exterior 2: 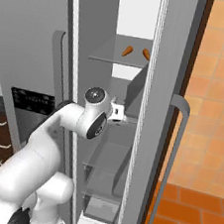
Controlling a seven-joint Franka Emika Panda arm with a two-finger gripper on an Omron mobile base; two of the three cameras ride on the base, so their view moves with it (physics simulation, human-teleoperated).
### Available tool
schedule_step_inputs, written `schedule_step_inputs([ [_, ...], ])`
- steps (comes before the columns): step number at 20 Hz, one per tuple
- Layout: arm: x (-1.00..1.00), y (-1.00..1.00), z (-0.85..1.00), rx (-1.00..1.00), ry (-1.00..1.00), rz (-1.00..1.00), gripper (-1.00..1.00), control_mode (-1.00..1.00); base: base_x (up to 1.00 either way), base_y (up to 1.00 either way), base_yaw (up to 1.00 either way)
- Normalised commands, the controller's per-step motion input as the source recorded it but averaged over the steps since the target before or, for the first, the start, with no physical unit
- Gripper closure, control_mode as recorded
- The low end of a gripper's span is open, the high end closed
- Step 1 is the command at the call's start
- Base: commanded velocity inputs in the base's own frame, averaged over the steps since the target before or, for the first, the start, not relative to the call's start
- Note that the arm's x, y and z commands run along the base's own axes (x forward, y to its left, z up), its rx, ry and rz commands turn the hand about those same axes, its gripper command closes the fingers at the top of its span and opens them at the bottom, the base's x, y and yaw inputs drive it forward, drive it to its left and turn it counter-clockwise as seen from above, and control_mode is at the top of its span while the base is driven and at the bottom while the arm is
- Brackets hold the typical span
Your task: Place one carrot and one fish in each tupperware on the nearby counter, to pack two identical lunches.
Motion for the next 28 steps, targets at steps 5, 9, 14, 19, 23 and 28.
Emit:
schedule_step_inputs([
  [5,0.70,-0.29,0.11,0.08,0.06,0.00,-1.00,-1.00,0.00,0.00,0.00],
  [9,0.66,-0.24,0.00,0.05,0.06,0.02,-1.00,-1.00,0.00,0.00,0.00],
  [14,0.61,-0.08,-0.04,0.02,0.01,0.07,-1.00,-1.00,0.00,0.00,0.00],
  [19,0.42,-0.03,-0.36,0.00,0.00,0.08,-1.00,-1.00,0.00,0.00,0.00],
  [23,0.53,-0.04,-0.41,0.00,0.00,0.11,-1.00,-1.00,0.00,0.00,0.00],
  [28,0.55,-0.23,-0.07,0.00,0.00,0.07,-1.00,-1.00,0.00,0.00,0.00],
])
